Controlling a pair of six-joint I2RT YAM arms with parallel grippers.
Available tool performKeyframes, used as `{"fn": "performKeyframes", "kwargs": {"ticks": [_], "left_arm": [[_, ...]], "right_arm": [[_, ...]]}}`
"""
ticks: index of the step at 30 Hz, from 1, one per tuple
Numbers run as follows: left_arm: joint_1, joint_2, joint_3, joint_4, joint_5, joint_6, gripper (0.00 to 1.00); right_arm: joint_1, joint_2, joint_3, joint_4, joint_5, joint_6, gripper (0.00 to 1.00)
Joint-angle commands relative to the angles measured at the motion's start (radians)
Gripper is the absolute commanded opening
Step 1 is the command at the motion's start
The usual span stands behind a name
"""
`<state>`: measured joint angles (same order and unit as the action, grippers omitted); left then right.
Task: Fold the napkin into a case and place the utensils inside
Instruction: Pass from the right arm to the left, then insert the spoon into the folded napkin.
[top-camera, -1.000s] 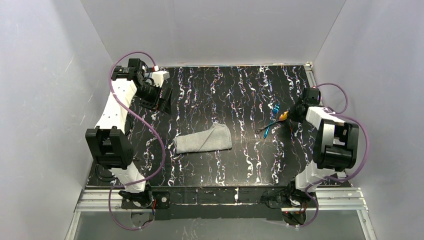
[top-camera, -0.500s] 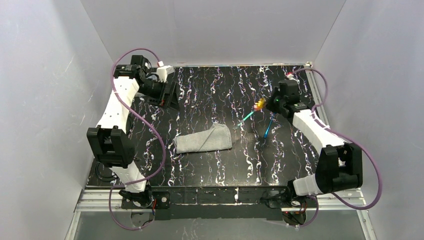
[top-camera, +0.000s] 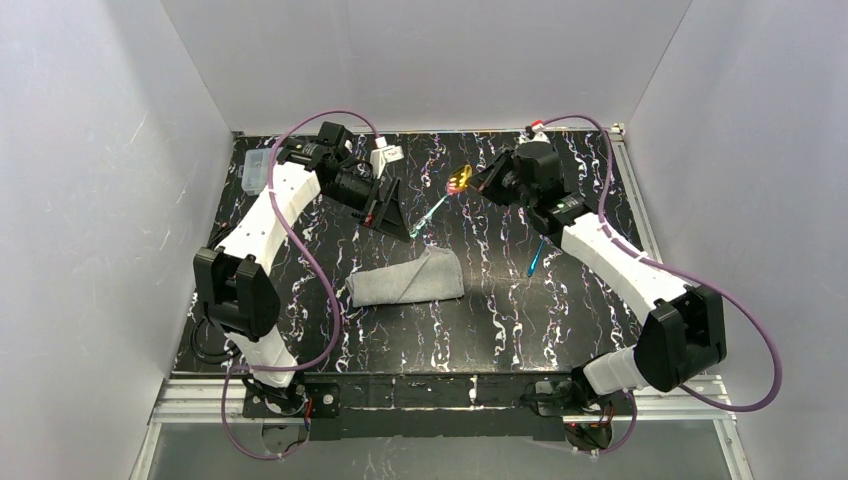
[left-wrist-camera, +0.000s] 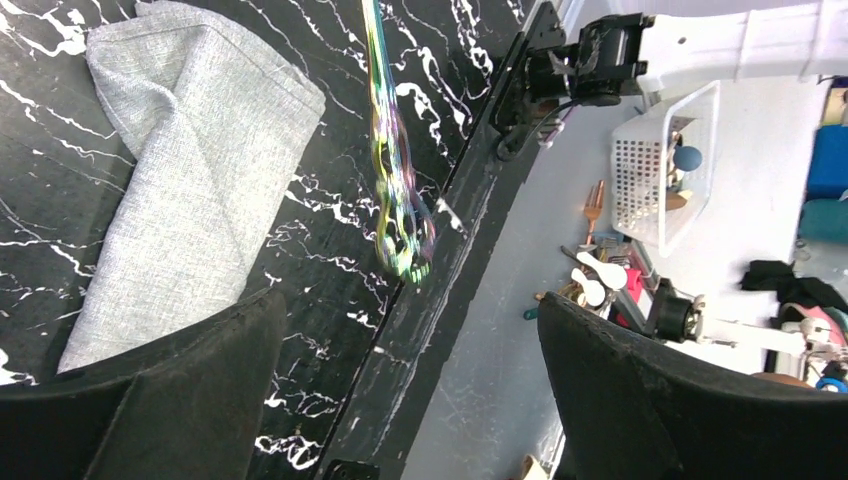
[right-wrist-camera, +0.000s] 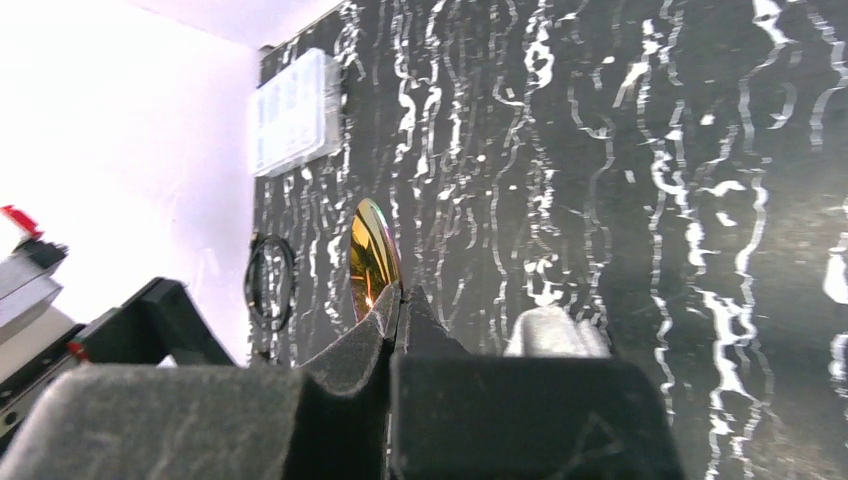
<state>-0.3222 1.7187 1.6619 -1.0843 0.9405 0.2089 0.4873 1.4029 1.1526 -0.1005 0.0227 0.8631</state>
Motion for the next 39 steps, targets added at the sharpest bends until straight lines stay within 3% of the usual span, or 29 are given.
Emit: {"fn": "performKeyframes", "kwargs": {"ticks": [1,2,5,7,8,9,13,15,18,19,20,23,24,27,32,37,39], "left_arm": [[-0.007,-0.026,-0.022,0.054,0.089,-0.056,0.9],[-0.007,-0.025,-0.026,0.058,0.102,-0.063,0.87],[-0.007,-0.015,-0.037,0.06,0.141,-0.071,0.61],[-0.007,-0.008,-0.047,0.06,0.166,-0.067,0.31],[-0.005,-0.004,-0.051,0.06,0.182,-0.065,0.11],[-0.006,0.001,-0.049,0.046,0.185,-0.051,0.0],[-0.001,0.002,-0.034,-0.016,0.188,0.006,0.0],[0.008,0.005,-0.026,-0.048,0.192,0.033,0.0],[0.025,0.009,-0.026,-0.11,0.206,0.092,0.0],[0.029,0.013,-0.022,-0.137,0.21,0.117,0.0],[0.033,0.02,-0.016,-0.172,0.216,0.151,0.0],[0.039,0.049,0.017,-0.302,0.22,0.262,0.0],[0.039,0.059,0.028,-0.344,0.217,0.298,0.0],[0.038,0.077,0.048,-0.436,0.208,0.387,0.0],[0.042,0.086,0.057,-0.489,0.185,0.418,0.0],[0.044,0.065,0.027,-0.454,0.168,0.399,0.0],[0.045,0.07,0.03,-0.463,0.169,0.401,0.0]], "right_arm": [[0.045,0.028,0.065,0.092,0.009,0.072,0.01],[0.057,0.034,0.072,0.092,0.017,0.074,0.01],[0.085,0.05,0.082,0.132,0.031,0.089,0.01],[0.105,0.062,0.089,0.144,0.04,0.097,0.01],[0.116,0.064,0.09,0.149,0.05,0.097,0.01],[0.125,0.065,0.089,0.159,0.06,0.097,0.01],[0.141,0.072,0.088,0.187,0.034,0.092,0.01],[0.136,0.073,0.096,0.182,-0.01,0.059,0.08],[0.074,0.082,0.117,0.189,-0.212,-0.045,0.43],[0.033,0.096,0.139,0.183,-0.326,-0.076,0.53],[-0.007,0.119,0.161,0.199,-0.535,-0.118,0.64],[-0.085,0.185,0.317,-0.087,-0.806,-0.392,0.92],[-0.092,0.197,0.366,-0.191,-0.823,-0.498,0.97],[-0.088,0.208,0.457,-0.369,-0.842,-0.699,0.99],[-0.087,0.214,0.471,-0.451,-0.964,-0.807,0.94],[-0.087,0.188,0.433,-0.499,-0.949,-0.848,0.89],[-0.088,0.176,0.416,-0.494,-0.952,-0.85,0.82]]}}
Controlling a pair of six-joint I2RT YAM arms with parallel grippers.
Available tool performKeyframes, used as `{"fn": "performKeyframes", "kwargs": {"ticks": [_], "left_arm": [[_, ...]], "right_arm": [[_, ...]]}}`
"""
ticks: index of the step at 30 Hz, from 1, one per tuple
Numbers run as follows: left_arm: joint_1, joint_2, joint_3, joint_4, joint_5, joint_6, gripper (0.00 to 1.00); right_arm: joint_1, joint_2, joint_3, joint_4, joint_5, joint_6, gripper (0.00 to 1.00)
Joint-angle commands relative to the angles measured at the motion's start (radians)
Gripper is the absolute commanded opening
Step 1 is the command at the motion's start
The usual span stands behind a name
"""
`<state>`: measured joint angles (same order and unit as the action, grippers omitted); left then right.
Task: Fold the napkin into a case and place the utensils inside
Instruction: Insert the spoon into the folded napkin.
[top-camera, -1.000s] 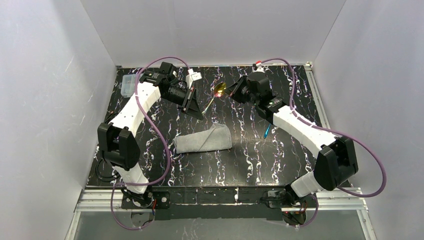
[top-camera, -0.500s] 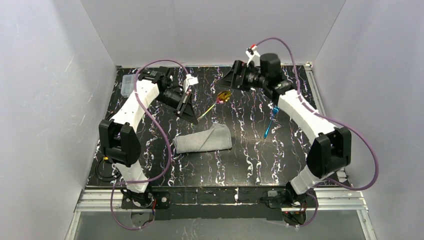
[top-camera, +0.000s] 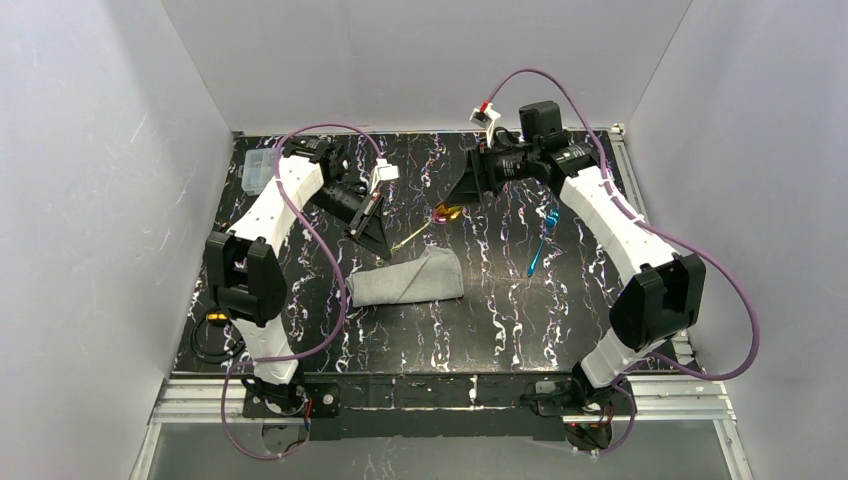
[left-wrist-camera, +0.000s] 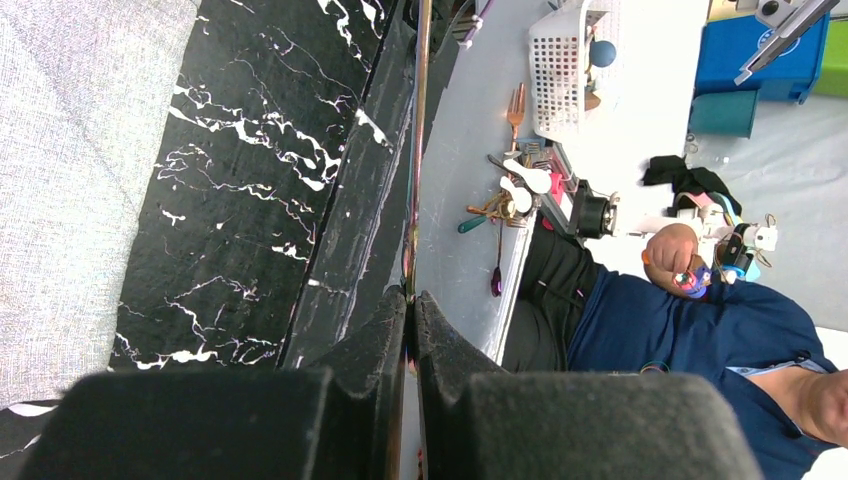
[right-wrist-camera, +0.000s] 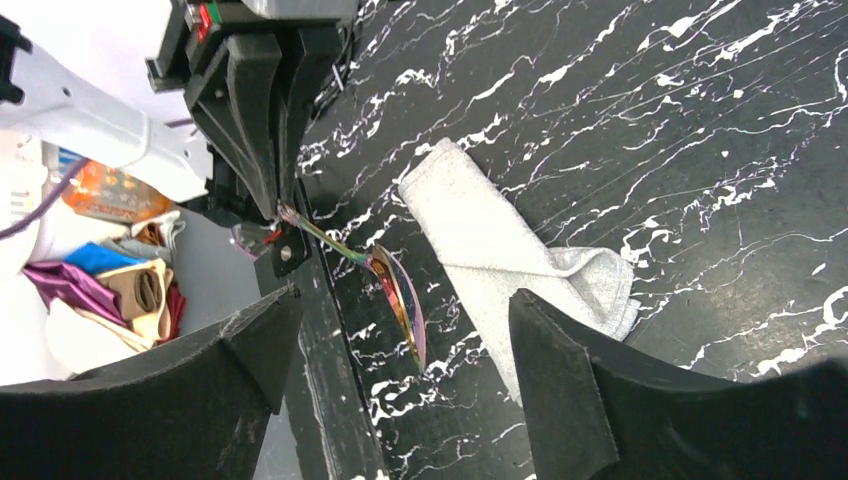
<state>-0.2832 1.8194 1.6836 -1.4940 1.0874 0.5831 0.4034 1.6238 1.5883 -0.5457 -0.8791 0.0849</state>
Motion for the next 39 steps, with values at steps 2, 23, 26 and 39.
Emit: {"fn": "performKeyframes", "kwargs": {"ticks": [2,23,26,39], "left_arm": [[0.006,-0.028,0.011,-0.062,0.026,0.031,0.0],[0.033,-0.16,-0.102,0.182,-0.292,-0.081,0.58],[0.058,-0.185,-0.19,0.27,-0.395,-0.098,0.56],[0.098,-0.186,-0.511,0.571,-0.514,-0.263,0.48]], "right_arm": [[-0.003,-0.049,-0.031,-0.045,-0.064,-0.075,0.7],[0.047,-0.124,-0.269,-0.063,0.394,0.23,0.01],[0.06,-0.169,-0.385,-0.095,0.484,0.329,0.01],[0.071,-0.238,-0.54,-0.05,0.644,0.473,0.01]]}}
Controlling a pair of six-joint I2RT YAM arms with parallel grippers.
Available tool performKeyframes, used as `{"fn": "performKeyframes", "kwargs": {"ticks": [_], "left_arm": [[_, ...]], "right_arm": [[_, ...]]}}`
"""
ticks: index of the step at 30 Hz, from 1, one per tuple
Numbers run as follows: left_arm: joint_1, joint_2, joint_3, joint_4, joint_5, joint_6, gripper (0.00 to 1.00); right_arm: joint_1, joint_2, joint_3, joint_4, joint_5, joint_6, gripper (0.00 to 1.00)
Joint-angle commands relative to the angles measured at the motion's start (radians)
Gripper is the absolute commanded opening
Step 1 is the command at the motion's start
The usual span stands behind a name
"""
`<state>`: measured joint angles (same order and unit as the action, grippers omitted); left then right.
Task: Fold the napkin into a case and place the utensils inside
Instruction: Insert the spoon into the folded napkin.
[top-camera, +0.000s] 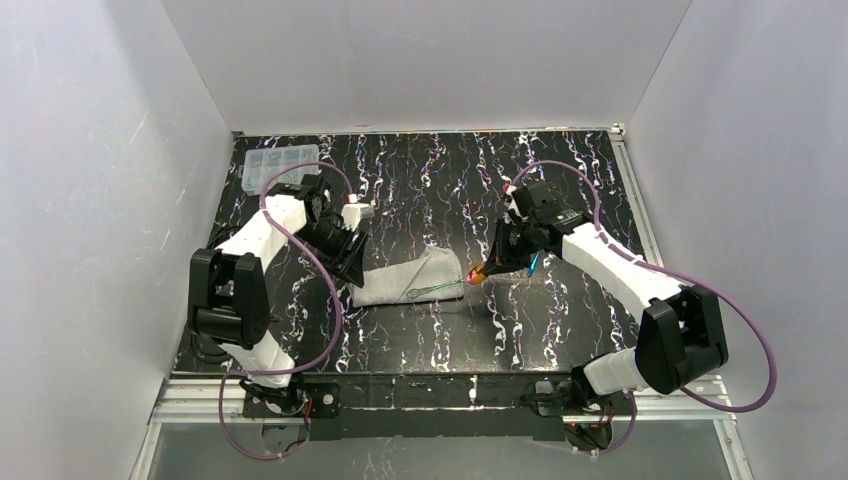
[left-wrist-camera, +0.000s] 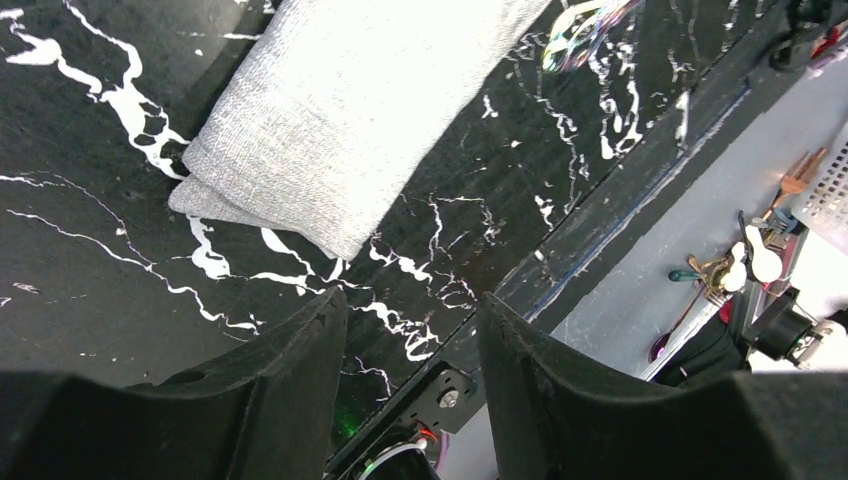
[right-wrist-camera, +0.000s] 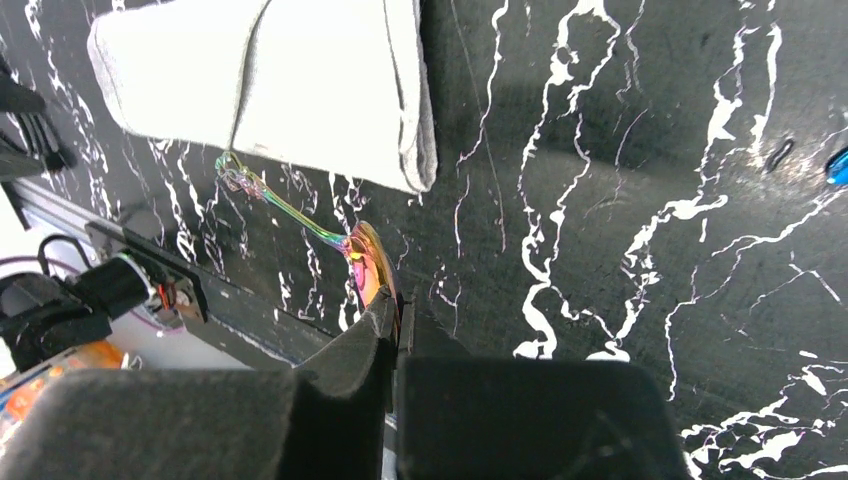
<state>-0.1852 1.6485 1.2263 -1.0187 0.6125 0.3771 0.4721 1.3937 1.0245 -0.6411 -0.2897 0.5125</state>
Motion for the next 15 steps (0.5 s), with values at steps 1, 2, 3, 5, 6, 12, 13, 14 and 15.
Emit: {"fn": "performKeyframes", "kwargs": {"ticks": [1,2,3,5,6,12,13,14,15], "left_arm": [[0.0,-0.015,-0.065,0.112,-0.043,-0.063,0.48],[0.001,-0.012,-0.074,0.126,-0.05,-0.068,0.47],[0.002,-0.006,-0.079,0.139,-0.057,-0.078,0.47],[0.001,0.009,-0.083,0.153,-0.069,-0.085,0.46],[0.001,0.018,-0.082,0.161,-0.081,-0.088,0.45],[0.001,0.061,-0.097,0.178,-0.125,-0.08,0.43],[0.001,0.071,-0.101,0.18,-0.125,-0.077,0.43],[0.001,0.081,-0.108,0.184,-0.127,-0.076,0.42],[0.001,0.091,-0.111,0.185,-0.129,-0.073,0.42]], "right_arm": [[0.002,0.0,0.032,0.042,0.063,0.044,0.01],[0.002,0.008,0.036,0.042,0.072,0.041,0.01],[0.003,0.018,0.042,0.04,0.075,0.037,0.01],[0.002,0.035,0.046,0.043,0.085,0.034,0.01],[0.003,0.043,0.046,0.048,0.086,0.036,0.01],[0.002,0.072,0.037,0.088,0.095,0.049,0.01],[0.002,0.074,0.033,0.097,0.092,0.054,0.01],[0.002,0.076,0.027,0.108,0.088,0.059,0.01],[0.003,0.08,0.024,0.118,0.084,0.064,0.01]]}}
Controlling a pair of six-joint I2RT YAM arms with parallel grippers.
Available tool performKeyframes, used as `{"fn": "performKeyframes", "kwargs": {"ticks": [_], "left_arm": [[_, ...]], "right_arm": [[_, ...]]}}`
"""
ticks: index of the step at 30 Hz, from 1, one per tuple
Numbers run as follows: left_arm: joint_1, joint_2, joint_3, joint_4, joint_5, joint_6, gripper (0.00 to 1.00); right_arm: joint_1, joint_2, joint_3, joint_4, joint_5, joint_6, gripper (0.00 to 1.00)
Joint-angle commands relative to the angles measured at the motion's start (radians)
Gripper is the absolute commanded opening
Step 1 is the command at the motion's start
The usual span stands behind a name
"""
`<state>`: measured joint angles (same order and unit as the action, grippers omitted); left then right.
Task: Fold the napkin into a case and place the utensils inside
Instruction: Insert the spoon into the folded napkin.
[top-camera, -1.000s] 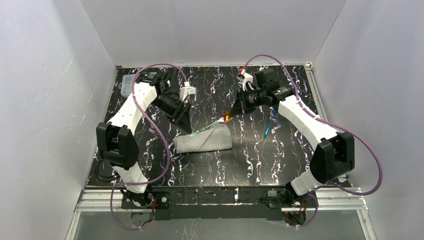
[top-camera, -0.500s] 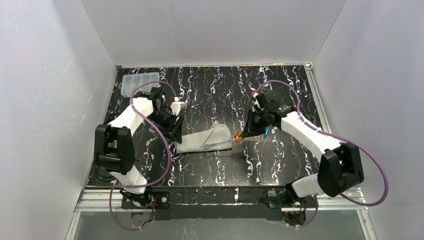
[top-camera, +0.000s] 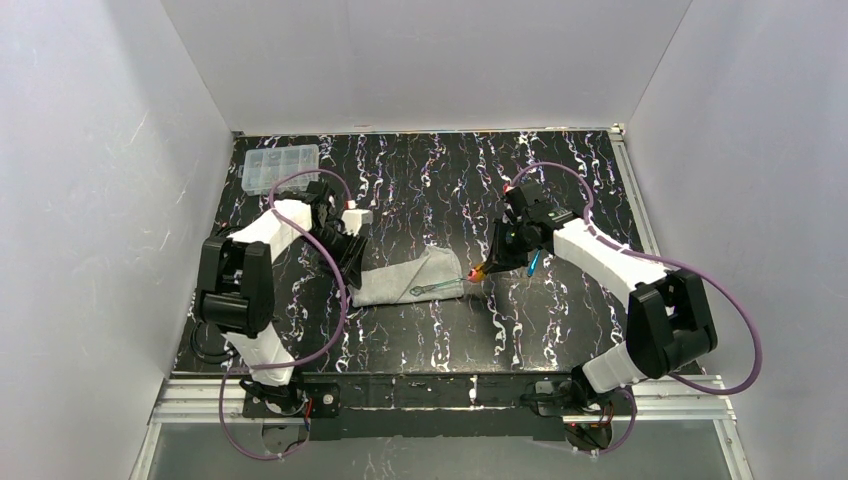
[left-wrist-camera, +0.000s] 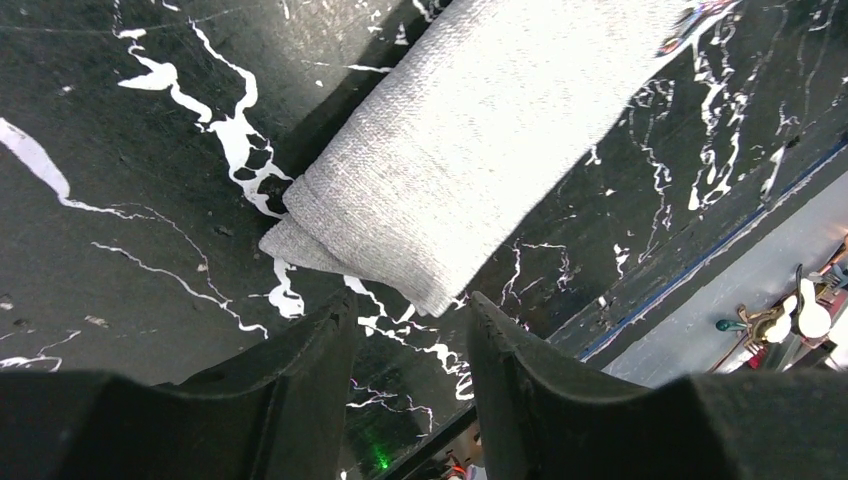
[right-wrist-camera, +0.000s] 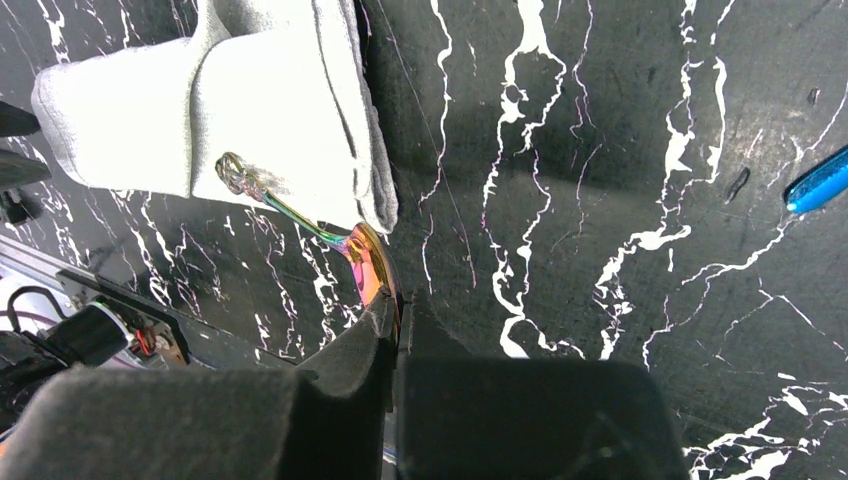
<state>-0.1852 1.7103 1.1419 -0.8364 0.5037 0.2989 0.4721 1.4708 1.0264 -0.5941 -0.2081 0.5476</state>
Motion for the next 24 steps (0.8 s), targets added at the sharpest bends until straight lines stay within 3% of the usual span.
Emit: {"fn": "performKeyframes", "kwargs": {"ticks": [1,24], "left_arm": [[0.002,0.04,-0.029,0.005,-0.019,0.008,0.41],[0.0,0.146,-0.024,0.018,0.017,0.025,0.3]], "right_arm": [[0.003,0.005,0.015,0.081,-0.002,0.034,0.01],[0.048,0.088,-0.084,0.339,-0.124,0.144,0.01]]}}
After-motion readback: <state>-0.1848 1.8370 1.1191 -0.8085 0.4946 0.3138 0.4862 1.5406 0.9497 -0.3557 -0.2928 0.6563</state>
